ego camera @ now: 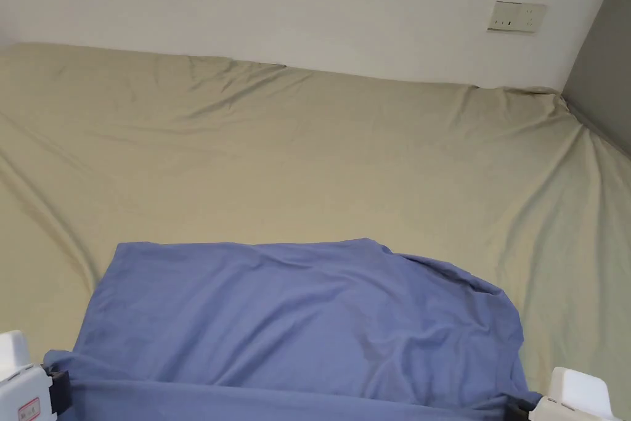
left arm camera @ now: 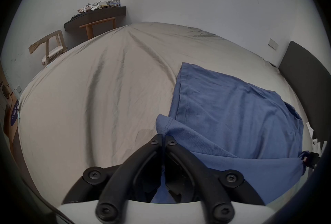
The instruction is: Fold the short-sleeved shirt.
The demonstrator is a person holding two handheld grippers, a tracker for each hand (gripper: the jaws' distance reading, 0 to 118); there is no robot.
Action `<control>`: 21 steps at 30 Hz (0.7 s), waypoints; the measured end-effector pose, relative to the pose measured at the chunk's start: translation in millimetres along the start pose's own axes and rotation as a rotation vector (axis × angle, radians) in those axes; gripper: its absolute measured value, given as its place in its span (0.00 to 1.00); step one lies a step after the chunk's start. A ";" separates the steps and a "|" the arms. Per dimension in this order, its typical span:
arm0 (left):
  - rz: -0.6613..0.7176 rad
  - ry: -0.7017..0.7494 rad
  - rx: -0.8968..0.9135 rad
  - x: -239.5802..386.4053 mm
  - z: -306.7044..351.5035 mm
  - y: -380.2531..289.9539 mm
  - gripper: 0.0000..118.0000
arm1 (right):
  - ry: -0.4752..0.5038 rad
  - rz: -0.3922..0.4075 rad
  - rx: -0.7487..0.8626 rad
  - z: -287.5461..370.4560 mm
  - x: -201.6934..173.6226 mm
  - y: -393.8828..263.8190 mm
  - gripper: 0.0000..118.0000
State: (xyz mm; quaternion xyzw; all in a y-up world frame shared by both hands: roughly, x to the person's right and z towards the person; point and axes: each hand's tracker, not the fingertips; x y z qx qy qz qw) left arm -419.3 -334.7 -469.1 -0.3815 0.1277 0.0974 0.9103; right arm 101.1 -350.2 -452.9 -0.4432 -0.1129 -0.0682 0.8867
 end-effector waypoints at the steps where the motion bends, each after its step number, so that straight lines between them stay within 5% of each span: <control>1: 0.008 0.004 -0.004 0.2 -1.7 -1.3 0.02 | -0.010 -0.007 0.016 -2.0 0.2 -0.2 0.27; 3: 0.021 0.014 -0.004 -2.9 -2.9 -6.5 0.04 | -0.060 -0.022 0.048 -3.4 2.5 0.7 0.53; 4: 0.025 0.017 -0.005 -5.3 3.4 -7.6 0.14 | -0.075 -0.034 0.050 2.7 5.2 0.9 0.64; 8: 0.032 -0.099 0.076 -23.2 60.4 -22.2 0.52 | 0.032 -0.130 0.204 52.7 30.1 -22.3 0.66; 12: -0.030 -0.100 0.088 -27.5 107.7 -49.0 0.65 | 0.034 -0.064 0.241 103.0 37.8 -62.6 0.65; 15: -0.056 -0.123 0.071 -29.5 119.8 -72.2 0.53 | 0.003 -0.034 0.240 126.4 38.9 -91.4 0.44; 18: -0.032 -0.118 0.038 -27.6 119.9 -88.2 0.00 | -0.006 -0.062 0.202 136.7 37.1 -112.0 0.02; 21: 0.043 -0.132 -0.017 -29.1 112.4 -99.8 0.00 | 0.064 -0.078 0.154 138.3 39.1 -122.6 0.01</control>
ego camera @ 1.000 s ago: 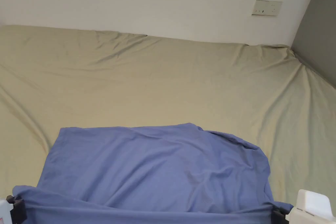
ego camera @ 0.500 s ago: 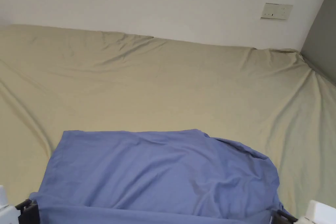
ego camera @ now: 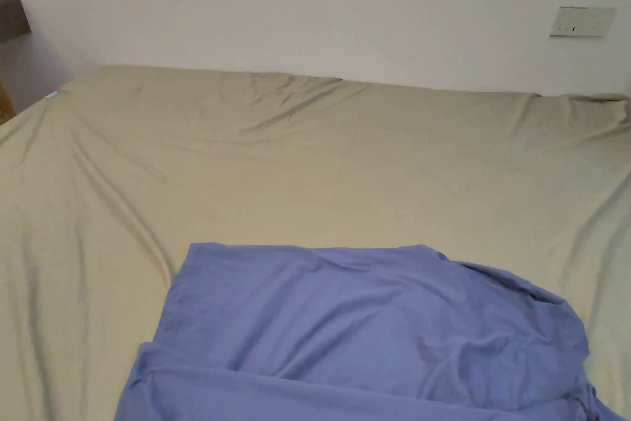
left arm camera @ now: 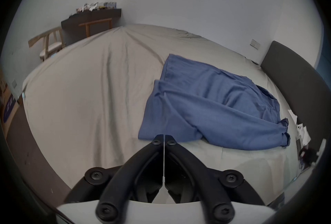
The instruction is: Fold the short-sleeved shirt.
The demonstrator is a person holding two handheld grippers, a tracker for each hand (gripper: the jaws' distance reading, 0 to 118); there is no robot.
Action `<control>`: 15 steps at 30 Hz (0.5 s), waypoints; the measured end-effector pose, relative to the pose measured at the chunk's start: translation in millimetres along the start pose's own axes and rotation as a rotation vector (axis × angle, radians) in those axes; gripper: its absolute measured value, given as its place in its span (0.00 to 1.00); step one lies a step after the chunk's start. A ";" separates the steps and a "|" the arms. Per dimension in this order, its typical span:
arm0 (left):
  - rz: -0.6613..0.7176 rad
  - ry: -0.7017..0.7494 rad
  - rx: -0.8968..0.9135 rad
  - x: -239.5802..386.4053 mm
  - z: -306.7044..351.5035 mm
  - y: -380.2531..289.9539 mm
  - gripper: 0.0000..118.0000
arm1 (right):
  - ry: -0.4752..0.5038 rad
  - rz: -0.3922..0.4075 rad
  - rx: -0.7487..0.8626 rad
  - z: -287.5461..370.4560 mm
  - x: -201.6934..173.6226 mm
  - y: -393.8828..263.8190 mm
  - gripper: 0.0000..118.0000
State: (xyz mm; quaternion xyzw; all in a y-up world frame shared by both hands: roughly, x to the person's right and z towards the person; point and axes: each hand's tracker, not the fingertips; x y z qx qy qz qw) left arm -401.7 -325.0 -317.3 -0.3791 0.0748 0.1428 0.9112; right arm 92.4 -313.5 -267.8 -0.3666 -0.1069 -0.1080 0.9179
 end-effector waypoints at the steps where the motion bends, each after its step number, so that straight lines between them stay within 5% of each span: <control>1: 0.019 -0.008 -0.018 -0.9 -1.2 -2.3 0.00 | -0.001 0.004 -0.010 -0.3 -1.2 -1.3 0.01; 8: -0.057 0.037 0.011 -4.0 -20.3 8.6 0.00 | 0.028 0.036 -0.022 -7.6 -17.0 7.8 0.01; 9: -0.054 0.050 0.020 -5.9 -25.5 13.0 0.07 | 0.039 0.031 -0.016 -7.9 -19.9 10.1 0.01; 11: -0.046 0.033 0.010 -11.1 -37.5 20.3 0.40 | 0.060 0.030 -0.010 -7.7 -24.6 13.8 0.01; 15: -0.082 -0.002 -0.029 -11.2 -61.7 27.0 0.44 | 0.082 0.073 -0.019 -9.7 -33.9 17.0 0.01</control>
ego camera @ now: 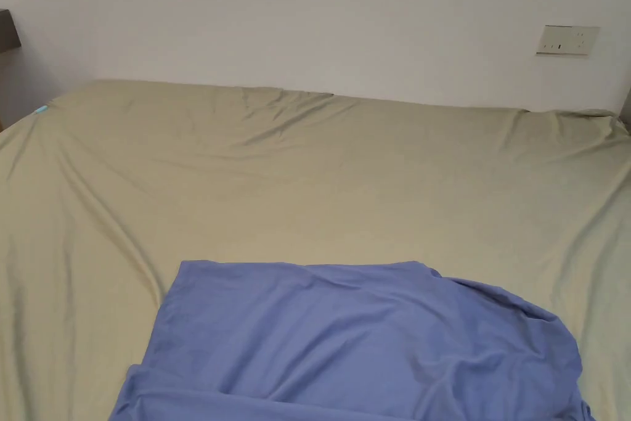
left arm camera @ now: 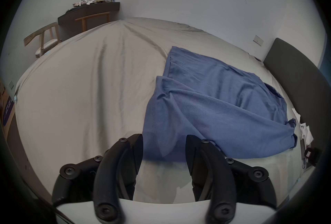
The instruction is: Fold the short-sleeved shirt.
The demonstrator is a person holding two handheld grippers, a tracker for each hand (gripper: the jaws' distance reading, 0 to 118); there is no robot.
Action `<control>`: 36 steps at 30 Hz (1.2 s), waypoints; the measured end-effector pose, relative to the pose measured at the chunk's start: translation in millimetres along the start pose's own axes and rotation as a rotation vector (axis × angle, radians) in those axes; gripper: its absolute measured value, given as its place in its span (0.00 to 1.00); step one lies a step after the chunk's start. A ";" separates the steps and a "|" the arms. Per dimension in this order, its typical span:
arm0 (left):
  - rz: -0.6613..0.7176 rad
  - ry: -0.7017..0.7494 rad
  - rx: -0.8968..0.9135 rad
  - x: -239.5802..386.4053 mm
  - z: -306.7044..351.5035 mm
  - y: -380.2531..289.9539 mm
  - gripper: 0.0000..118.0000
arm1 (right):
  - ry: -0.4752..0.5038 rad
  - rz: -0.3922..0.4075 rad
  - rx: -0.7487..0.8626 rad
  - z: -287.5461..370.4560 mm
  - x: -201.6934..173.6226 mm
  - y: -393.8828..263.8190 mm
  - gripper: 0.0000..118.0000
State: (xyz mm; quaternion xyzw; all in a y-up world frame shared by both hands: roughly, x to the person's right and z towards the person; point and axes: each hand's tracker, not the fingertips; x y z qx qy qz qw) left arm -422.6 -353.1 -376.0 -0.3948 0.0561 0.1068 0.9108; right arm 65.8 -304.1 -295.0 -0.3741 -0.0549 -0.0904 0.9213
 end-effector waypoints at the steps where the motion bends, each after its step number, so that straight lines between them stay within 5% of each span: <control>1: -0.013 0.001 -0.014 0.7 -6.0 1.2 0.44 | 0.003 0.008 -0.002 -0.6 -1.4 0.4 0.01; 9: -0.066 0.009 -0.030 11.1 -19.3 3.8 0.42 | -0.007 0.023 -0.044 -6.1 -1.3 -0.7 0.01; 11: -0.121 0.000 -0.023 13.8 -15.6 -0.1 0.02 | -0.014 0.021 -0.048 -7.2 -0.9 -0.5 0.01; 23: -0.097 -0.004 -0.001 10.6 1.6 17.0 0.02 | -0.060 0.037 -0.026 -34.8 16.3 19.2 0.03; 24: -0.088 -0.005 0.003 8.0 2.7 19.4 0.02 | -0.059 0.022 -0.029 -40.5 20.8 21.0 0.10; 26: -0.066 -0.013 0.005 4.0 4.2 23.2 0.02 | -0.024 -0.032 -0.044 -54.7 32.1 21.8 0.58; 28: -0.058 -0.010 0.008 3.2 5.3 24.6 0.02 | -0.022 -0.054 -0.048 -63.6 42.4 22.5 0.85; 36: -0.049 0.012 0.000 11.3 7.1 26.5 0.02 | -0.095 -0.034 -0.080 -97.1 53.4 28.0 0.76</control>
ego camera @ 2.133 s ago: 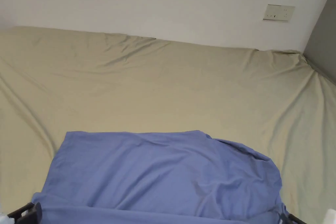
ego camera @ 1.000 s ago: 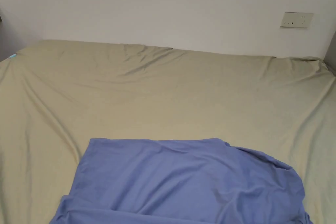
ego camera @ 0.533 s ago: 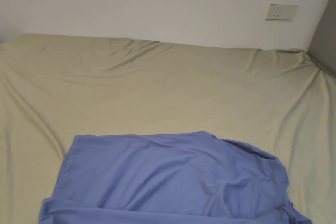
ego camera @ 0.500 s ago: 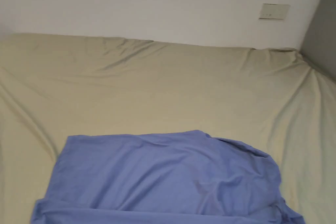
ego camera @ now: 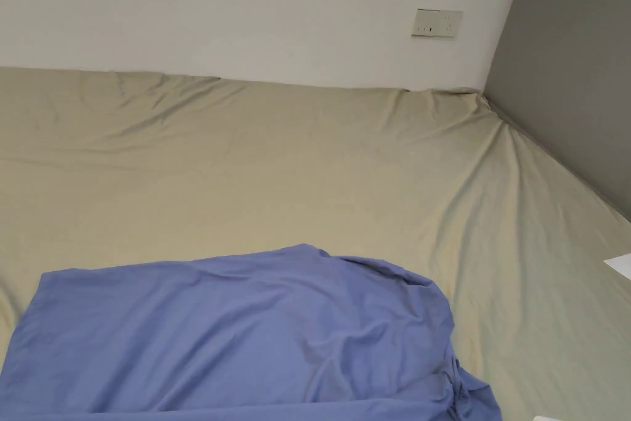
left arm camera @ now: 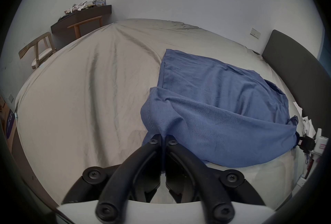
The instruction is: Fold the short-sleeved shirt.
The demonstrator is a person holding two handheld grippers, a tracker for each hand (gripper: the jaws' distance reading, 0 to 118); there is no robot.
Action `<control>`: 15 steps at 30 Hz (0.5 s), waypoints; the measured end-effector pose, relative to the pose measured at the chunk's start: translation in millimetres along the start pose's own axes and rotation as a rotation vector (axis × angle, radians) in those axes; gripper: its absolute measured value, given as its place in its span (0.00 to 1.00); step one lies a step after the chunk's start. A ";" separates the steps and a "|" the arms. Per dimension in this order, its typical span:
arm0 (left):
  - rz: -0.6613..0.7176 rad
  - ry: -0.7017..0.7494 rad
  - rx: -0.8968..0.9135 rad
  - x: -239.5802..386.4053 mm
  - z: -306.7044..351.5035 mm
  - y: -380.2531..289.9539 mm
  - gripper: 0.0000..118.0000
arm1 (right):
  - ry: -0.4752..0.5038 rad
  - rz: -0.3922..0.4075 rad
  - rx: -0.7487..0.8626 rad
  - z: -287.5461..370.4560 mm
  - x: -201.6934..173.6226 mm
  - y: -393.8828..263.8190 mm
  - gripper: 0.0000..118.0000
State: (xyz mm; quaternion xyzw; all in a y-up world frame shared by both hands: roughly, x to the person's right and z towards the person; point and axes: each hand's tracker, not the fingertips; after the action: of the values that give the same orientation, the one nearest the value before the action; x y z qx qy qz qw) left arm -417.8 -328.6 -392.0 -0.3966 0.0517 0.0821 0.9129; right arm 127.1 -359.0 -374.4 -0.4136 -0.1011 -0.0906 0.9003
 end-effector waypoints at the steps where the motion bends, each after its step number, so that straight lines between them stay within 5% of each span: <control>1: 0.005 0.002 -0.003 0.2 -0.3 0.1 0.02 | 0.017 0.001 -0.004 -2.3 -1.2 0.6 0.71; 3: 0.014 0.004 -0.008 0.4 -1.6 0.6 0.02 | 0.044 0.009 -0.009 -8.8 -5.2 1.4 0.63; 6: 0.027 0.004 -0.010 1.3 0.0 1.8 0.02 | 0.073 0.021 -0.047 -11.6 -11.5 3.8 0.18; 15: -0.007 -0.013 0.020 1.1 42.5 4.5 0.02 | 0.076 0.039 0.019 48.8 2.3 15.1 0.13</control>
State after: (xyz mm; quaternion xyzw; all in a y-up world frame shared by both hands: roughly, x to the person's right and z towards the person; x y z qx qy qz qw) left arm -416.4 -294.3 -366.5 -0.3871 0.0451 0.0809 0.9174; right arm 127.8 -312.3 -353.7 -0.4033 -0.0593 -0.0876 0.9089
